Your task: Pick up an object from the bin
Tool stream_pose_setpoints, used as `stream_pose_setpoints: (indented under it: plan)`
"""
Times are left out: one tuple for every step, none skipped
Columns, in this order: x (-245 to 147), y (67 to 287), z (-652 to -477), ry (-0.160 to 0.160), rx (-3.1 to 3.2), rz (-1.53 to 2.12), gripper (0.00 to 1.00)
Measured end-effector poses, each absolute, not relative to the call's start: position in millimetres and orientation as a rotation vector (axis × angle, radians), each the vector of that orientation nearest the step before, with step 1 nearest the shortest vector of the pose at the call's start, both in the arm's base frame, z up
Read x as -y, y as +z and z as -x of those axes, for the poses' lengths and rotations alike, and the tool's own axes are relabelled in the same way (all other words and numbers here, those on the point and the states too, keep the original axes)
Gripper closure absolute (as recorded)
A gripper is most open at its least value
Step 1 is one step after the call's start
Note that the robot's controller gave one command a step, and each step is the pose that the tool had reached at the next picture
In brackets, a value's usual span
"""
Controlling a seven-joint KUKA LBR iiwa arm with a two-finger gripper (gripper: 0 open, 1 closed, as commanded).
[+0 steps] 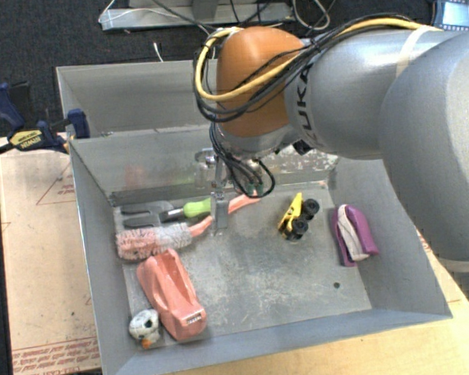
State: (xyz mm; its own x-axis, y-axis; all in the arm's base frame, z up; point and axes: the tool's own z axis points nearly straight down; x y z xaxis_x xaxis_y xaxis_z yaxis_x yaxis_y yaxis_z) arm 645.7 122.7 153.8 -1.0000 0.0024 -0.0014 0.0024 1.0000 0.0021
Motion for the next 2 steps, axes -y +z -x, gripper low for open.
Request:
stream_pose_setpoints:
  plan:
    - [-122.8,153.8,-645.7,0.003,-3.140,-0.004,0.00]
    - [-162.3,134.6,-620.4,0.007,-3.140,0.019,0.00]
